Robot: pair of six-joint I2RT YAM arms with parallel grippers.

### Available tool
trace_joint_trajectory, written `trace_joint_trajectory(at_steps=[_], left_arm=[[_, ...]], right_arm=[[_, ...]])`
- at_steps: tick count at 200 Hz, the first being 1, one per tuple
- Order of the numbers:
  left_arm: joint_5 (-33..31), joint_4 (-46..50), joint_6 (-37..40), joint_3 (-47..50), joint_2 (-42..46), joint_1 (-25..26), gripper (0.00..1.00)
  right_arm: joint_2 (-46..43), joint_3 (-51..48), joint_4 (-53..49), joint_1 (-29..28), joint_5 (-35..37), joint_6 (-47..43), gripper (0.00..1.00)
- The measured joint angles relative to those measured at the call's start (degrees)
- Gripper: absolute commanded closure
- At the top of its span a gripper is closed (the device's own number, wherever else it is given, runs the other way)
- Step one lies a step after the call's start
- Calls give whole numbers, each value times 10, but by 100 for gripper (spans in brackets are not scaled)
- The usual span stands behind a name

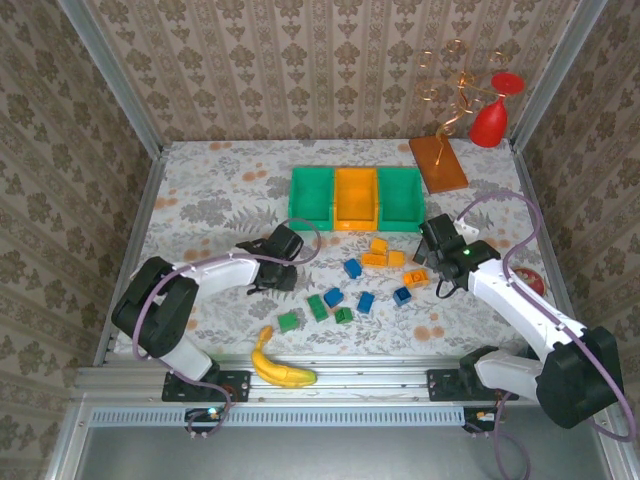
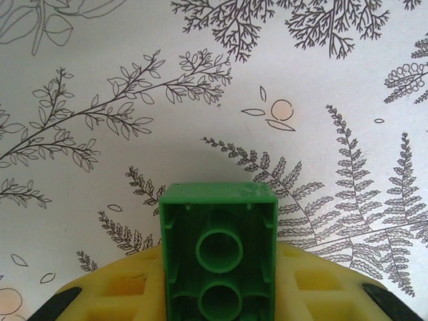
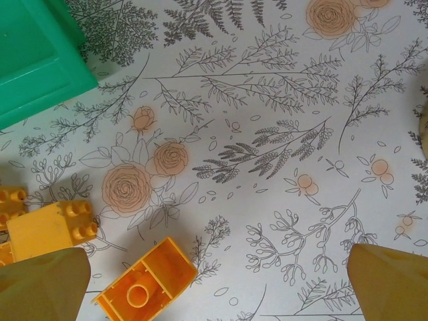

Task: Sort the legos into containers by color
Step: Pick up the lego from the center of the table, then place the lego in the container.

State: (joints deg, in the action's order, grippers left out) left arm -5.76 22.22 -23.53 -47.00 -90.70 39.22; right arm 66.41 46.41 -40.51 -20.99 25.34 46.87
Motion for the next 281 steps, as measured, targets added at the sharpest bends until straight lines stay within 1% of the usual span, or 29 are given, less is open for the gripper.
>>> trace_joint_trajectory(at_steps=[32,60,105,126,154,206,241,281], left_arm=[[-3,1,0,-11,4,-2,81],[-21,-1,0,-35,30,-3,81],[-45,-19,12,-117,29,-11,81],[-50,-35,25,-169,2,-19,81],[-52,-53,43,-235,-55,-27,81],[-52,-60,68,-331,-156,-38,80],[-53,-60,77,-374,-202,-40,79],[-56,-59,82,-397,-230,-41,73]], right_arm=[[0,10,0,-7,0,-2,0],[2,12,0,-16,0,-2,0],[13,12,2,-31,0,-2,0],[20,14,2,-41,1,-2,0],[23,17,6,-54,2,-2,0],[28,19,13,-71,2,-4,0],[29,19,15,-78,2,-4,0],[30,19,15,-78,2,-4,0]])
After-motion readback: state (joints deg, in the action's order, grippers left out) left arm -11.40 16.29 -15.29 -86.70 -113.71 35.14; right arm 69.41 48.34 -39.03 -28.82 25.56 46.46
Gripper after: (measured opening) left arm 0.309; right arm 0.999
